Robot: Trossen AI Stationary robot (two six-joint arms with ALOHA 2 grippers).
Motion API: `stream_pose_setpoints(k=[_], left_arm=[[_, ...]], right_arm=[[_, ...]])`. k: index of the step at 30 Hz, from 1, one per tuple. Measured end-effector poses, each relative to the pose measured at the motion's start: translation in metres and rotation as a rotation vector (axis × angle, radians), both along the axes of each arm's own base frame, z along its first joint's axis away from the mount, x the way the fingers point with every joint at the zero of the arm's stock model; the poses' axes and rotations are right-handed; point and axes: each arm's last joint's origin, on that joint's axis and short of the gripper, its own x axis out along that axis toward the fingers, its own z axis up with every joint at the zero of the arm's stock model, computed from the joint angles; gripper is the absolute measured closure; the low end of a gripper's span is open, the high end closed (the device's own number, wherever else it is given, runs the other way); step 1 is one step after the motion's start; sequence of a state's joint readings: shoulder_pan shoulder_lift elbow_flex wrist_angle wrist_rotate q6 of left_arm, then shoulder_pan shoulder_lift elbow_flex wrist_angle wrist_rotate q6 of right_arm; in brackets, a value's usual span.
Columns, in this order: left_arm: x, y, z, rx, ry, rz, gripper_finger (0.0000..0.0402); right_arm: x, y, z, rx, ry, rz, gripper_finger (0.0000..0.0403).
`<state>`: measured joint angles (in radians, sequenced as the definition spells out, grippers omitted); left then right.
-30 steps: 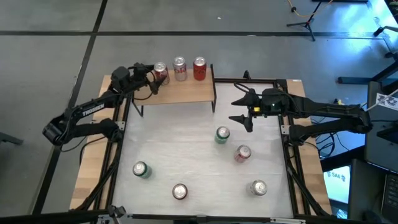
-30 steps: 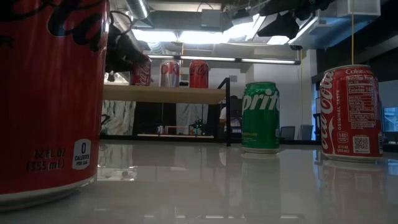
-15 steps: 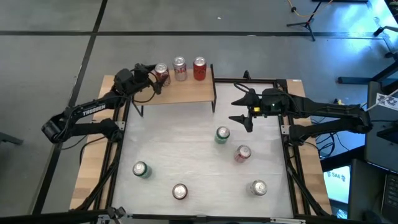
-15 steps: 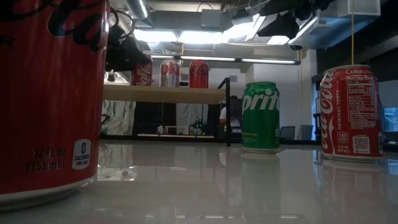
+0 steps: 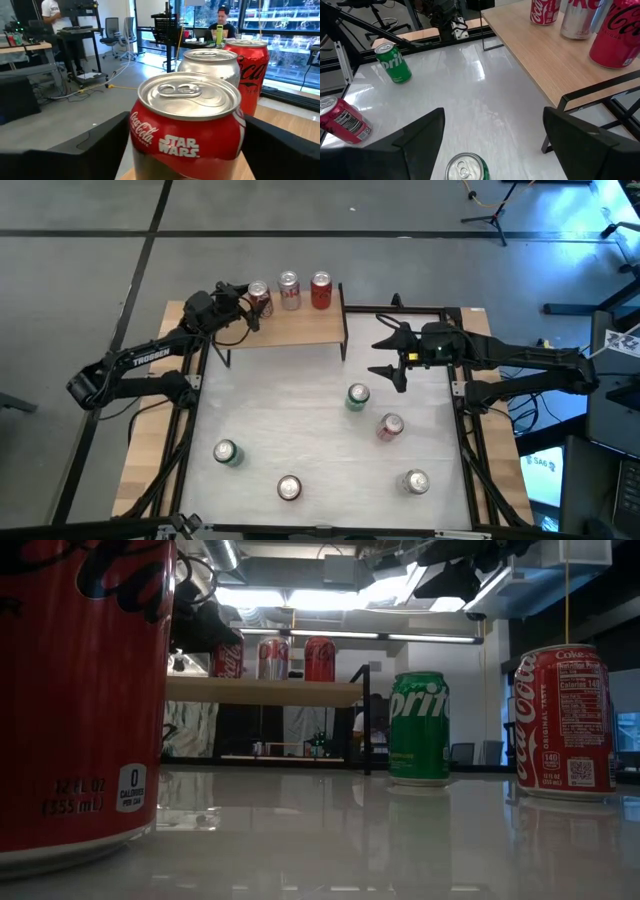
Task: Place canned beverage on shelf
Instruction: Put the bottom red white soda can on the shelf
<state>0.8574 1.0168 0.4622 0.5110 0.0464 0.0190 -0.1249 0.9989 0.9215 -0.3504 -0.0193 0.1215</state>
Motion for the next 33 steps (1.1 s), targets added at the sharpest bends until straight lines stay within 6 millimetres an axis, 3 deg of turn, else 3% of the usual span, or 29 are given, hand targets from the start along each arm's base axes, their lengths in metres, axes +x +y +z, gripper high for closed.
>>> stream_pose_setpoints(k=[7,25,33], left_arm=[[0.0,0.0,0.0,0.012,0.013,0.0,0.0108],[-0.006,0.005,0.009,0.086,-0.049,0.002,0.0108],[-0.009,0.024,0.025,0.103,-0.075,-0.098,0.0109]], right_arm=[[0.0,0.0,0.0,0.0,0.0,0.0,0.0072],[0.0,0.0,0.001,-0.019,-0.007,0.008,0.0072],[0.0,0.0,0.001,-0.029,-0.006,0.012,0.0072]])
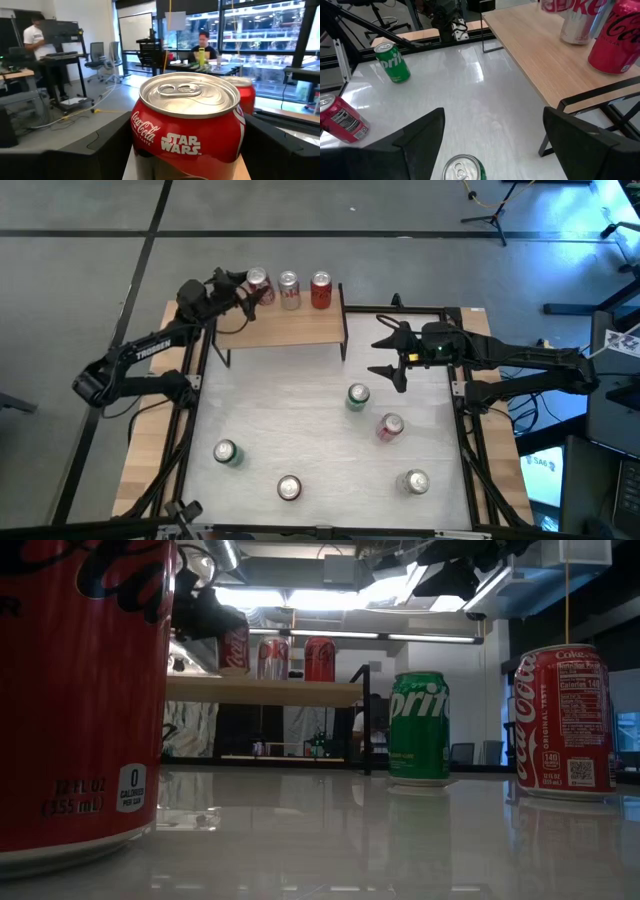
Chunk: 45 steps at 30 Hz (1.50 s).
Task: Place canned beverage on shelf
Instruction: Put the bottom red white soda can on the shelf
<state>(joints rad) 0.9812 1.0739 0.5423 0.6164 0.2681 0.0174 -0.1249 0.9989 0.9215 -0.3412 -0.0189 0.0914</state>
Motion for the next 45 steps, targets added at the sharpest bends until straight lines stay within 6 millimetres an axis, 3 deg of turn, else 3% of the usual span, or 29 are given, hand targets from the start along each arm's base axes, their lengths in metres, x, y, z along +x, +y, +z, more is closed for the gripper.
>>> stream_pose_setpoints(k=[6,12,21,45], left_arm=[[-0.004,0.023,-0.003,-0.064,0.039,-0.035,0.0109],[-0.014,0.034,-0.01,-0.121,0.058,-0.069,0.0109],[-0.01,0.038,-0.02,-0.158,0.082,-0.116,0.0109],[-0.01,0.036,-0.019,-0.122,0.111,-0.127,0.0085]], right_arm=[[0.0,0.0,0.0,0.0,0.001,0.0,0.0072],[0.0,0.0,0.0,-0.001,0.001,0.001,0.0072],[0.0,0.0,0.0,-0.001,0.002,0.001,0.0072],[0.0,0.0,-0.001,0.001,0.007,0.0,0.0072]])
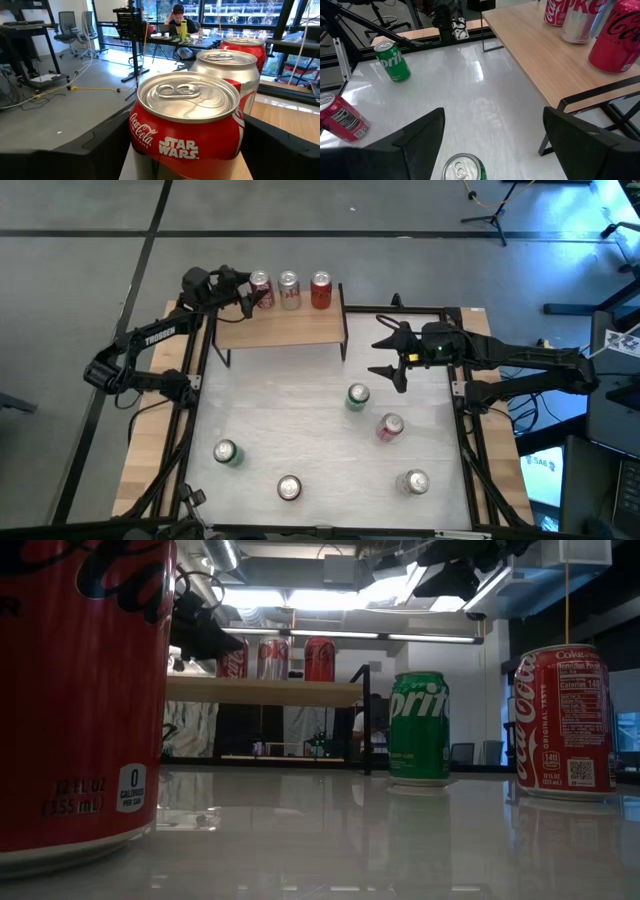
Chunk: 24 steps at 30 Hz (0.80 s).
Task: Place canned beverage on shelf
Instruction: Put the bottom red white soda can on the shelf
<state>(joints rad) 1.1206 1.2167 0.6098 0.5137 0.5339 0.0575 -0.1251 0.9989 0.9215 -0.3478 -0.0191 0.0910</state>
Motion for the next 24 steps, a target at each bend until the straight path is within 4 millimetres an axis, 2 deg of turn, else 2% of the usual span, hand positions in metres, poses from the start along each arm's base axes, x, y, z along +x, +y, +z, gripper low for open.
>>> stream_pose_setpoints(k=[24], left_arm=[[0.0001,-0.0004,-0.0002,-0.003,-0.002,-0.005,0.0075]], right_arm=[[0.0,0.0,0.0,0.0,0.0,0.0,0.0072]])
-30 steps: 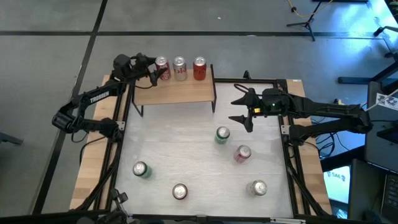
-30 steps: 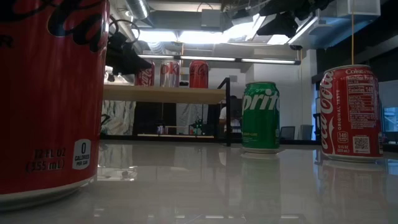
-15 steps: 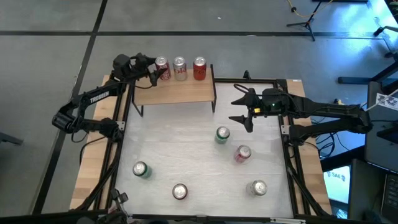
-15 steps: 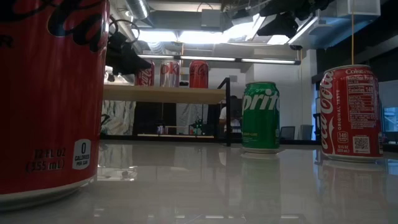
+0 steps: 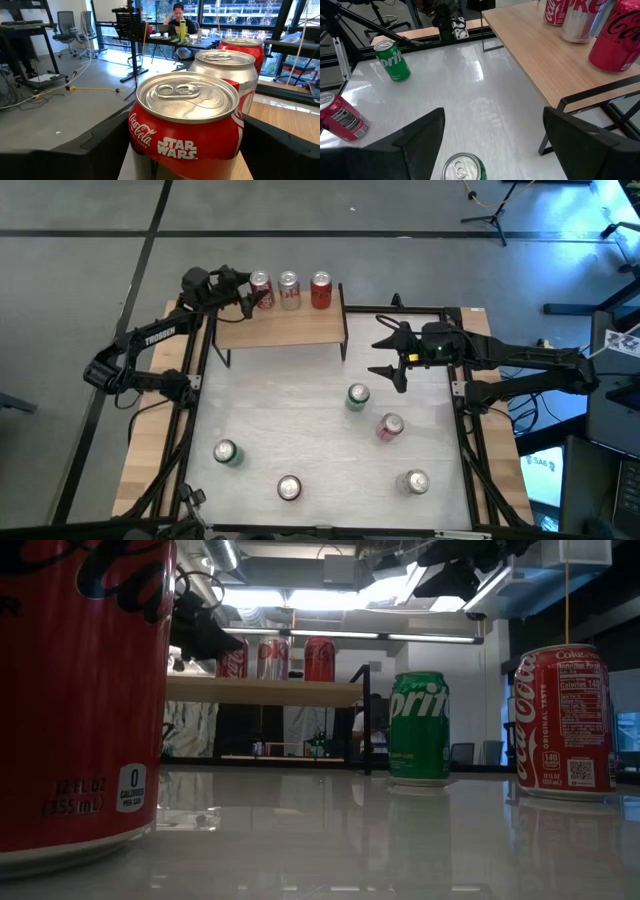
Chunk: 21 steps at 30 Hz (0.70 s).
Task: Place canned beverage on shelf
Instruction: Put the bottom red white soda can on the shelf
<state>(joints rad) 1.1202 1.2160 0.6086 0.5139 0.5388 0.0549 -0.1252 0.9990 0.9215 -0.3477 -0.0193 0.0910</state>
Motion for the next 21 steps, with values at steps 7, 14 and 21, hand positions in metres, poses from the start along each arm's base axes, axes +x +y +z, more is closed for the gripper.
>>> stream_pose_setpoints(k=[7,14,21], left_arm=[[0.0,-0.0003,-0.0005,-0.004,0.001,-0.006,0.0035],[-0.0001,-0.0001,-0.0006,-0.022,-0.009,0.004,0.0016],[-0.0012,-0.0025,0.0032,-0.056,-0.048,0.001,0.0016]], right_arm=[[0.0,0.0,0.0,0.0,0.0,0.0,0.0072],[0.0001,0.0001,0.0,0.002,-0.001,-0.001,0.0072],[0.0001,0.0001,0.0,0.005,-0.001,-0.002,0.0072]])
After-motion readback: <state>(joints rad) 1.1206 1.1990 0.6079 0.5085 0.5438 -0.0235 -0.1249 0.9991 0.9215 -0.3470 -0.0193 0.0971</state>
